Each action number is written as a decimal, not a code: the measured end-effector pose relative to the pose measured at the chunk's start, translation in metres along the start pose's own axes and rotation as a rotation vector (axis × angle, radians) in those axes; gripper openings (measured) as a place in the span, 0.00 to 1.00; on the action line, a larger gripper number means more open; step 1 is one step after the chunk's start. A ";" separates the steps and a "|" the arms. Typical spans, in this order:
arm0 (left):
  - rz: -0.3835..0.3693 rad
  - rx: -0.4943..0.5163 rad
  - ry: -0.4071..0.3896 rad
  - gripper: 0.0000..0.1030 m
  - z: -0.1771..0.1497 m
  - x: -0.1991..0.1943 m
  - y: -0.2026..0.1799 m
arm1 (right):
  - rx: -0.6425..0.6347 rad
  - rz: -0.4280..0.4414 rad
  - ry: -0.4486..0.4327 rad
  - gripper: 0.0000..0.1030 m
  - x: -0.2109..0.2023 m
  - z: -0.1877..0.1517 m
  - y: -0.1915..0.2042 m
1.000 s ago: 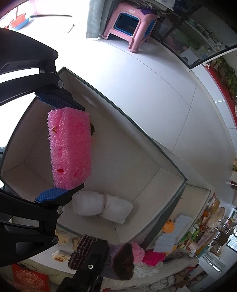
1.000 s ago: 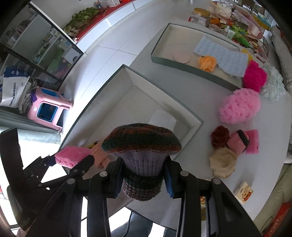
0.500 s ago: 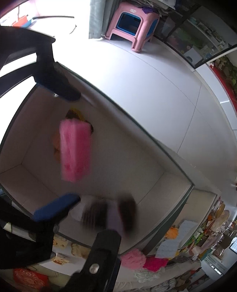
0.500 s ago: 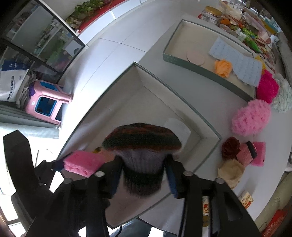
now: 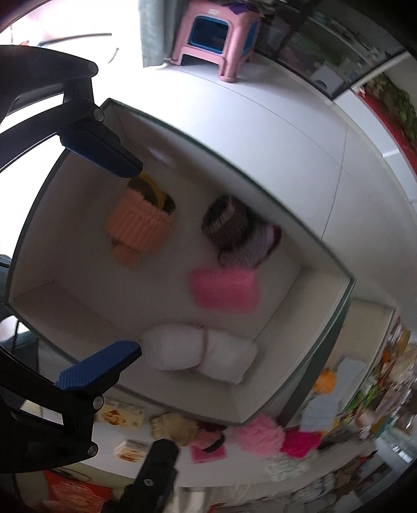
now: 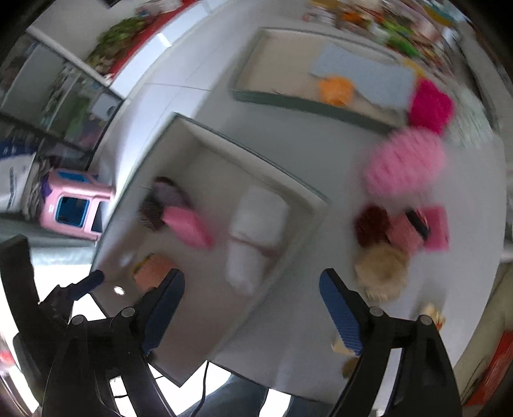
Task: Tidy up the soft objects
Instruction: 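Move both tools back over the table toward the tissue packs and round pad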
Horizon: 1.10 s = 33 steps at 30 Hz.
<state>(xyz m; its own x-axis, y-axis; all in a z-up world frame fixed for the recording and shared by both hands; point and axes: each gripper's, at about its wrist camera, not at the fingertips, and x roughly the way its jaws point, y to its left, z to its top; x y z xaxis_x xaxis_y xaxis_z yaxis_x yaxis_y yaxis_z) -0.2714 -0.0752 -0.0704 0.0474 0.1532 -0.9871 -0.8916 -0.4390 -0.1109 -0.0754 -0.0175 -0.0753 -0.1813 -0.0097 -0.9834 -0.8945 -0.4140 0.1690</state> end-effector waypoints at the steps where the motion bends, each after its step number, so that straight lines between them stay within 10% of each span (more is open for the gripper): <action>1: 0.002 0.017 0.001 1.00 0.000 -0.001 -0.005 | 0.033 -0.004 0.009 0.86 0.001 -0.006 -0.012; 20: -0.107 0.518 0.061 1.00 -0.024 -0.007 -0.170 | 0.771 -0.044 0.079 0.89 0.007 -0.182 -0.213; 33: -0.033 0.445 0.175 1.00 -0.047 0.064 -0.243 | 0.815 -0.022 0.151 0.89 0.018 -0.226 -0.278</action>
<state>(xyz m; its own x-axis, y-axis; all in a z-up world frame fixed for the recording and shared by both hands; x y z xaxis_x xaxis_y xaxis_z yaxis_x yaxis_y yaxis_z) -0.0303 -0.0002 -0.1121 0.1198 -0.0075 -0.9928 -0.9928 -0.0093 -0.1197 0.2629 -0.1085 -0.1549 -0.1559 -0.1551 -0.9755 -0.9234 0.3735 0.0882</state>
